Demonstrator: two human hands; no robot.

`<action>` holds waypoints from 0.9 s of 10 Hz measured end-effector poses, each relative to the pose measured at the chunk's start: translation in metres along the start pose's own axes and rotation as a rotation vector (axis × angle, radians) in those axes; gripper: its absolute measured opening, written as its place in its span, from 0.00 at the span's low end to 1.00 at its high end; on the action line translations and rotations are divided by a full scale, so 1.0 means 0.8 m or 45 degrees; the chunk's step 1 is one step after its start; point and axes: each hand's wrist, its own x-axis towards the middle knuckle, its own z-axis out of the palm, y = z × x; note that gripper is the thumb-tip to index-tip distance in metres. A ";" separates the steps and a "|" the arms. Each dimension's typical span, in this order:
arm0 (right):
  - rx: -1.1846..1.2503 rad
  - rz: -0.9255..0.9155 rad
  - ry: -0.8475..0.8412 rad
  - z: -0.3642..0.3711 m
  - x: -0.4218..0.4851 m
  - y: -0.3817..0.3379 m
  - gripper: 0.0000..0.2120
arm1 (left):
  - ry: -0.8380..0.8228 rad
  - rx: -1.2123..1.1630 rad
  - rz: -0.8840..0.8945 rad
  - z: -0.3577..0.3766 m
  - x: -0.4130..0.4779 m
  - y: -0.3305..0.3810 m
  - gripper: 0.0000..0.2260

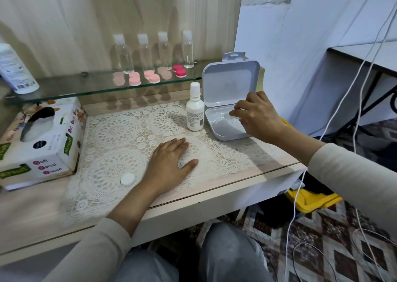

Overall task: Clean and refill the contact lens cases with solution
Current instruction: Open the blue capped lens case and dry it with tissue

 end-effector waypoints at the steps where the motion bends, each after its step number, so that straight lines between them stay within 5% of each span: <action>1: -0.008 0.012 0.013 0.001 -0.002 0.001 0.15 | 0.000 -0.004 -0.004 -0.001 -0.001 0.001 0.35; 5: 0.228 0.311 -0.024 -0.008 -0.004 -0.020 0.15 | 0.009 -0.091 -0.003 -0.007 0.002 0.001 0.26; 7: 0.765 0.630 -0.129 -0.033 0.023 -0.078 0.15 | 0.095 -0.268 -0.094 -0.042 -0.011 -0.007 0.23; 9: 1.076 0.650 -0.337 -0.033 0.052 -0.141 0.14 | 0.168 -0.154 -0.219 -0.064 -0.066 -0.046 0.24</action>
